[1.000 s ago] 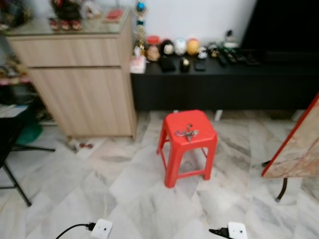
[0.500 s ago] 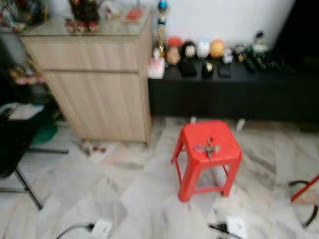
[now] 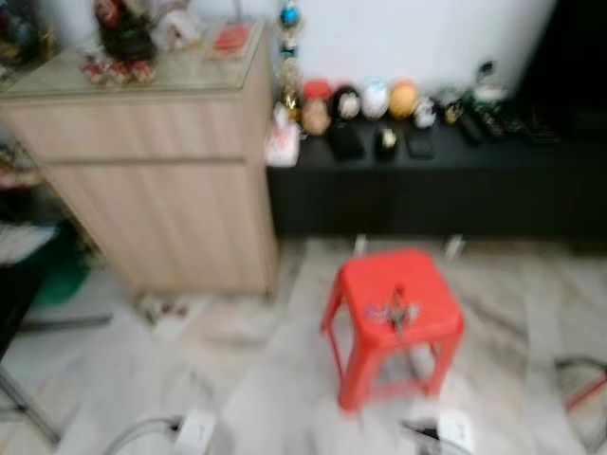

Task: Hang keys on a hook

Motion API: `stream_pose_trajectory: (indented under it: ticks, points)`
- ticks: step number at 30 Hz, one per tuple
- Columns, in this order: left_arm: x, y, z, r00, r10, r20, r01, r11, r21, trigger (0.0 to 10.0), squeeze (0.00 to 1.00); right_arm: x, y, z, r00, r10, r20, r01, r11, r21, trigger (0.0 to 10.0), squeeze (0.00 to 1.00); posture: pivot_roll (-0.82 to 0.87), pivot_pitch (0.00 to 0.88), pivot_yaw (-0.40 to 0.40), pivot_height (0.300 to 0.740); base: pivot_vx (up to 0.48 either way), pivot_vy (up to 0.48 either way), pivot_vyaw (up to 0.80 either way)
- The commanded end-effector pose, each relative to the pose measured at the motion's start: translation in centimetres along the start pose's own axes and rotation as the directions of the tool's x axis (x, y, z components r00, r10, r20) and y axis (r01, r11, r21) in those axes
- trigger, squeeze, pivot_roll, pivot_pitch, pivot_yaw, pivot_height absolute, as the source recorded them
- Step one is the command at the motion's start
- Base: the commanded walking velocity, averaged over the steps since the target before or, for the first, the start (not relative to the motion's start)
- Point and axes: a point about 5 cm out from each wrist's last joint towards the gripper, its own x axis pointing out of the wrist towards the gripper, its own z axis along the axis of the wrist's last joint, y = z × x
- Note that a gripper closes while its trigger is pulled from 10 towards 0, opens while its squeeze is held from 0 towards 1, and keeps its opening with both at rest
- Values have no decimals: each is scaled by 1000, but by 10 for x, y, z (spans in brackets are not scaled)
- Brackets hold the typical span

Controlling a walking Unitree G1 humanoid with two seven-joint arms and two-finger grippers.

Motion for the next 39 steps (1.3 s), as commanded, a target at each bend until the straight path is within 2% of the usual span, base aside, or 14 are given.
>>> stream_pose_trajectory:
  ticks: [1, 7, 13, 20, 24, 31, 33, 34, 38, 39]
  points:
    - [2, -5, 6, 1000, -15, 12, 15, 1000, 0, 10000, 0, -1, -15, -5, 999, -38, -13, 38, 999, 12, 10000, 0, -166, 38, 17, 727, 341, 0, 0]
    - [3, -6, 7, 1000, -17, 14, 17, 1000, 1, 10000, 0, -2, -26, -6, 999, -46, -4, 47, 999, 17, 10000, 0, -166, 47, 16, 727, 342, 0, 0]
    - [3, -6, 8, 1000, -15, 13, 14, 1000, 6, 10000, 0, -3, -27, -5, 999, -45, 0, 45, 999, 19, 10000, 0, -168, 50, 15, 727, 300, 0, 0]
    - [3, -5, 8, 1000, -1, 12, 1, 1000, 12, 10000, 0, 0, -8, 3, 999, -35, 22, 34, 999, 30, 10000, 0, -165, 50, 13, 727, 0, 0, 0]
    - [3, -5, 8, 1000, 9, 19, -9, 1000, 11, 10000, 0, 0, -8, 10, 998, -45, 46, 42, 997, 68, 10000, 0, -167, 51, 12, 727, 0, 0, 0]
    - [3, -4, 9, 999, 36, 31, -36, 999, 12, 10000, 0, -1, -20, 46, 970, -87, 226, 55, 988, 144, 10000, 0, -168, 50, 13, 727, 0, 0, 0]
    - [3, -3, 9, 998, 47, 35, -47, 999, 17, 10000, 0, -3, -24, 64, 944, -90, 316, 36, 984, 173, 10000, 0, -170, 51, 12, 727, 0, 0, 0]
    - [2, -2, 9, 998, 57, 40, -58, 998, 22, 10000, 0, -5, -25, 78, 917, -85, 390, 9, 981, 193, 10000, 0, -180, 51, 12, 727, 0, 0, 0]
    - [2, -1, 10, 996, 69, 49, -70, 997, 19, 10000, 0, -8, -21, 92, 885, -67, 460, -24, 982, 189, 10000, 0, -184, 48, 12, 727, 0, 0, 0]
    - [2, -1, 10, 995, 80, 58, -80, 997, 8, 10000, 0, -11, -16, 101, 858, -51, 510, -46, 983, 176, 10000, 0, -184, 46, 12, 727, 0, 0, 0]
